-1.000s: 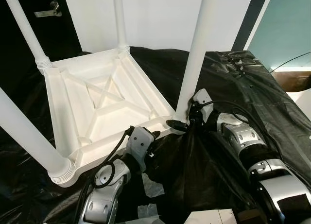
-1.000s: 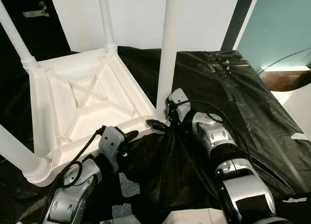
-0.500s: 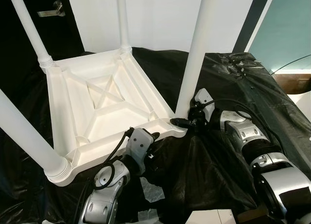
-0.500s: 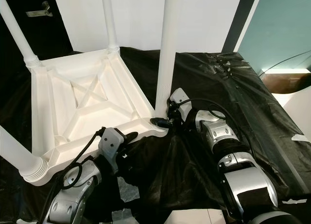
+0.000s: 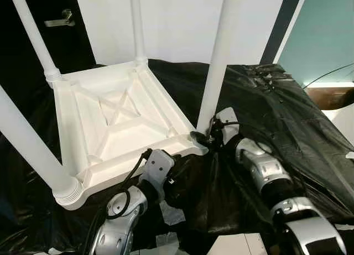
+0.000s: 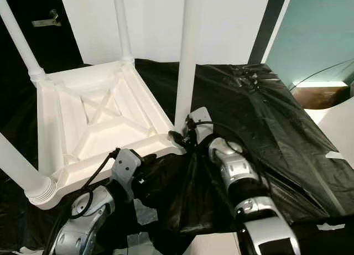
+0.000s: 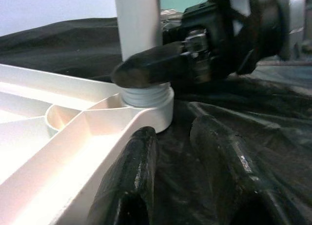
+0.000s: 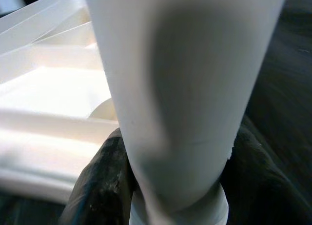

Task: Building children table

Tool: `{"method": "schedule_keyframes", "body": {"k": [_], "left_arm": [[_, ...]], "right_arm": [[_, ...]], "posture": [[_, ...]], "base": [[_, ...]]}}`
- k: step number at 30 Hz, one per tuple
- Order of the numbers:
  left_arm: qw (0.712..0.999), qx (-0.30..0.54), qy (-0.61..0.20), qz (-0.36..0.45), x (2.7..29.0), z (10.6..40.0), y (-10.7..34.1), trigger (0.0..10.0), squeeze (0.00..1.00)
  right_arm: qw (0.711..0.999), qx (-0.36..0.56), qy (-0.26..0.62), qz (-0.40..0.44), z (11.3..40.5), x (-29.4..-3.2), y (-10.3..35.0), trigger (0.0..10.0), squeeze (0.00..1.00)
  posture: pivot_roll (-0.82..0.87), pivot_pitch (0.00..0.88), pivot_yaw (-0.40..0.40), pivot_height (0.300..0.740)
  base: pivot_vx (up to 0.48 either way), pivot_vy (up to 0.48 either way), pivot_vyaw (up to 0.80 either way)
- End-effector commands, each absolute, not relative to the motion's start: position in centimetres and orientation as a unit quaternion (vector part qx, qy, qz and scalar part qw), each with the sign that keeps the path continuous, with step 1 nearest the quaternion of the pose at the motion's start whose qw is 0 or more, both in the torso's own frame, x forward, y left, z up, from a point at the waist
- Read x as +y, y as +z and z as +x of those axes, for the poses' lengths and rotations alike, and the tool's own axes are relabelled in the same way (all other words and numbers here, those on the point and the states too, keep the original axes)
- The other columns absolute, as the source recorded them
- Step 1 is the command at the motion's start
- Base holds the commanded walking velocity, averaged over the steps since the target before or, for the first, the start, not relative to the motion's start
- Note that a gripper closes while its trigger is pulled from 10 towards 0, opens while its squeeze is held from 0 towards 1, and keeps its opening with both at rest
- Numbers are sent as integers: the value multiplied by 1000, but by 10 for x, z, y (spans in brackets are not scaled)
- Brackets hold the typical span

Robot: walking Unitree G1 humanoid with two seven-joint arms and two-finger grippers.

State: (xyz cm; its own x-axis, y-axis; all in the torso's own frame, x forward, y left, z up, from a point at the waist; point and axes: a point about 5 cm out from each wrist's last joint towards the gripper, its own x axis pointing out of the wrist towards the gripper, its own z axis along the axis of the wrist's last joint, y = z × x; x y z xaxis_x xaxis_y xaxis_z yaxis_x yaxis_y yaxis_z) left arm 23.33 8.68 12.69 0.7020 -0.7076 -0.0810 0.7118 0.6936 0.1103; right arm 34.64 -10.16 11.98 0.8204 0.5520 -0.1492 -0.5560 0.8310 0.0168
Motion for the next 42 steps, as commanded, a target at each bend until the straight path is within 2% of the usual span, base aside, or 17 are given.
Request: {"method": "schedule_keyframes", "body": {"k": [1,4,8,13,18,19,21,22,28,31,36,37,42], "left_arm": [[930,20,-362,67,87,234,126,10000,0],[929,20,-364,68,87,234,126,10000,0],[927,21,-369,69,86,234,126,10000,0],[924,23,-377,67,84,232,125,10000,0],[923,24,-378,67,83,231,124,10000,0],[923,24,-378,67,83,231,125,10000,0],[923,24,-378,67,83,231,125,10000,0],[923,24,-378,66,83,232,125,10000,0],[923,24,-378,66,82,231,124,10000,0],[923,25,-378,63,81,231,123,10000,0],[924,25,-376,62,81,230,123,10000,0],[925,25,-375,62,82,230,123,10000,0],[925,24,-373,64,83,232,124,10000,0]], "right_arm": [[960,135,244,1,338,-106,96,10000,0],[971,139,194,13,332,-102,92,10000,0],[987,137,81,31,322,-101,90,10000,0],[987,116,107,34,315,-88,97,10000,0],[988,107,107,37,312,-86,102,10000,0],[988,101,111,43,312,-86,104,10000,294],[988,97,114,48,312,-86,105,10000,294],[988,89,116,54,312,-88,107,10000,1000],[985,58,146,71,311,-94,115,10000,1000],[980,36,186,59,312,-117,117,10000,1000],[972,22,229,42,316,-133,119,10000,1000],[967,20,252,35,319,-137,121,10000,0],[942,10,336,13,333,-137,134,10000,0]], "posture": [[142,5,-42,740],[136,6,-37,740],[138,6,-36,740],[132,14,-32,740],[133,13,-32,740],[132,12,-32,740],[132,12,-33,740],[130,12,-33,740],[127,13,-36,740],[128,17,-43,740],[129,17,-43,740],[129,16,-43,740],[130,13,-40,740]], "base": [[0,0,0],[0,0,0],[0,0,0],[0,0,0],[0,0,0],[0,0,0],[0,0,0],[0,0,0],[0,0,0],[0,0,0],[0,0,0],[0,0,0],[0,0,0]]}}
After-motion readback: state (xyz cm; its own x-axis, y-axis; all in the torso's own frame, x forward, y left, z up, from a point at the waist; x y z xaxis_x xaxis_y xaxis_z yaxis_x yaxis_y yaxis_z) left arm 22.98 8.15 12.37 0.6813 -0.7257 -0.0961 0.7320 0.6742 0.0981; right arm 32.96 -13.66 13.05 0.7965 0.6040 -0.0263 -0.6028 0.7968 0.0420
